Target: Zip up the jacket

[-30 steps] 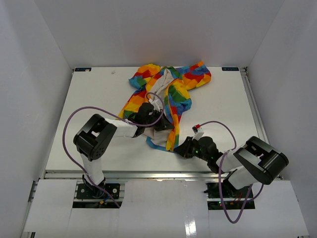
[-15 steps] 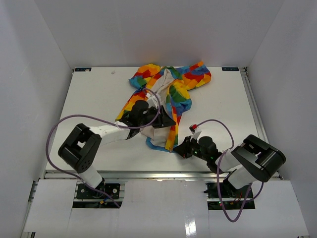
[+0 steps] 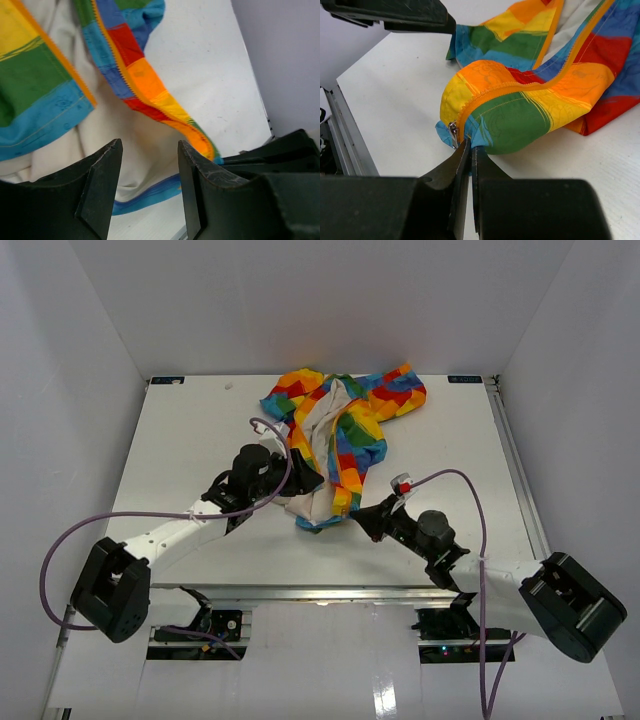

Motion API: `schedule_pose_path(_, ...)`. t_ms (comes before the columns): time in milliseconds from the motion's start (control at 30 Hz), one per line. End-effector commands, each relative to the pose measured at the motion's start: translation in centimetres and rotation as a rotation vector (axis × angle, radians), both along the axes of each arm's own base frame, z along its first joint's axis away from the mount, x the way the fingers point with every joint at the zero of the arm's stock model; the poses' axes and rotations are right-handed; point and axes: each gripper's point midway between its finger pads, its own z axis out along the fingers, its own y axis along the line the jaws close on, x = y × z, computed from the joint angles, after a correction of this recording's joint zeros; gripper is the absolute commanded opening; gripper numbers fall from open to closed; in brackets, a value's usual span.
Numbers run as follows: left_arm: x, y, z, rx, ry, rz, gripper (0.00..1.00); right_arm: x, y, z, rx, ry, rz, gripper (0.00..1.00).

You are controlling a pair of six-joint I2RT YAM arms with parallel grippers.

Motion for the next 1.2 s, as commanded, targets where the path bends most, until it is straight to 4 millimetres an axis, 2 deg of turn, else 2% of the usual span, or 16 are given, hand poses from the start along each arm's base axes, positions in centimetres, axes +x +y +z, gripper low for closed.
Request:
schedule_pose_path(0, 1.1, 2.9, -1.7, 0.071, 0.004, 0.075, 0.59, 0.2, -0.9, 1.3, -0.015, -0.118, -0.023, 0.08)
schedule_pose_path(133, 1.8, 2.9, -3.2, 0.119, 0.006, 0.044, 0.59, -0.1, -1.2, 1.7, -0.010, -0.177, -0.018, 0.08)
schedule_pose_path(333, 3.7, 2.5, -4.8, 0.211, 0.028, 0.034, 0.59, 0.1, -1.9, 0.9, -0.018, -0.123, -0.058, 0.08)
schedule_pose_path(500, 6.2, 2.5, -5.9, 0.278, 0.069, 0.091, 0.61, -0.8, -2.7, -0.1, 0.017, -0.067, -0.079, 0.08)
schedule_pose_path(600, 7.0, 2.0, -7.0, 0.292, 0.100, 0.091, 0.61, -1.7, -3.5, -1.8, 0.010, -0.031, -0.082, 0.08)
schedule_pose_path(700, 7.6, 1.4, -8.5, 0.303, 0.146, 0.081, 0.61, -2.6, -4.2, -2.7, 0.030, -0.010, -0.085, 0.08)
schedule_pose_path(800, 7.9, 0.8, -10.8, 0.317, 0.204, 0.061, 0.61, -3.1, -4.5, -3.8, 0.022, 0.018, -0.082, 0.08)
schedule_pose_path(900, 7.7, 1.2, -13.3, 0.363, 0.257, 0.075, 0.60, -3.5, -4.5, -5.0, 0.003, 0.055, -0.076, 0.08)
schedule_pose_path(1000, 7.5, 2.9, -15.9, 0.456, 0.297, 0.116, 0.51, -4.1, -4.4, -5.6, -0.003, 0.075, -0.060, 0.08)
schedule_pose_path(1033, 7.5, 3.6, -16.5, 0.491, 0.300, 0.133, 0.41, -4.2, -4.4, -5.9, -0.011, 0.080, -0.058, 0.08)
schedule_pose_path(1100, 7.5, 4.7, -17.0, 0.533, 0.296, 0.166, 0.12, -4.5, -4.4, -6.6, -0.033, 0.091, -0.048, 0.08)
schedule_pose_path(1133, 7.4, 5.1, -16.9, 0.539, 0.293, 0.179, 0.04, -4.7, -4.3, -6.7, -0.037, 0.089, -0.040, 0.08)
schedule_pose_path(1167, 7.5, 5.2, -16.4, 0.532, 0.280, 0.189, 0.00, -4.8, -4.3, -6.8, -0.041, 0.086, -0.033, 0.08)
